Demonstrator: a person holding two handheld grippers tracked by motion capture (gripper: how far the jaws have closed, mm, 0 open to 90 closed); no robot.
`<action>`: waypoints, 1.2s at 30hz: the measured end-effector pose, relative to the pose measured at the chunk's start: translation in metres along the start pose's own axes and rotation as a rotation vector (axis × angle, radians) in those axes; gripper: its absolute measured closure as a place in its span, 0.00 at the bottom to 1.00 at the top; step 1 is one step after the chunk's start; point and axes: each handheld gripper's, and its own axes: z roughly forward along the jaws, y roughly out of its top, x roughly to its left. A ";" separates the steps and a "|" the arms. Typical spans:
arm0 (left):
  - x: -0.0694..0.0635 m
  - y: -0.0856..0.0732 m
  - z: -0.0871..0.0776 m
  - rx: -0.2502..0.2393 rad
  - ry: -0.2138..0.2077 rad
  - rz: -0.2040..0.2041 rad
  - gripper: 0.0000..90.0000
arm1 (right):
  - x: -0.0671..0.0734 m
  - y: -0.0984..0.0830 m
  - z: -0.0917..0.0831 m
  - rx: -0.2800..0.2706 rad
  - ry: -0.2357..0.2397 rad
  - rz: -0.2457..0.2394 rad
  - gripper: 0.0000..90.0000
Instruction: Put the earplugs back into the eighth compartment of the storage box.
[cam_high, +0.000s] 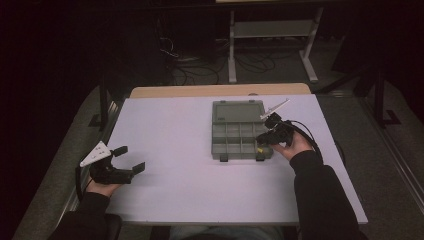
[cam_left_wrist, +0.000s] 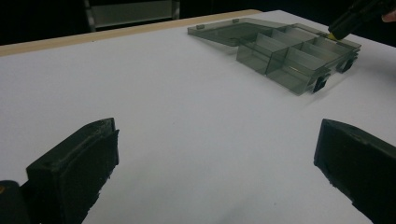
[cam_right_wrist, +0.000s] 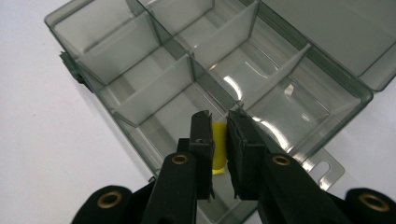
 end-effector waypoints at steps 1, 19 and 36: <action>0.000 0.000 0.000 0.001 0.000 0.000 0.00 | -0.001 -0.001 -0.001 -0.008 0.000 0.002 0.83; 0.000 0.000 0.000 0.002 0.003 0.000 0.00 | 0.008 -0.020 -0.031 -0.141 -0.049 0.010 0.14; -0.001 0.000 0.001 0.002 0.003 -0.001 0.00 | 0.021 -0.038 -0.056 -0.282 -0.034 0.016 0.00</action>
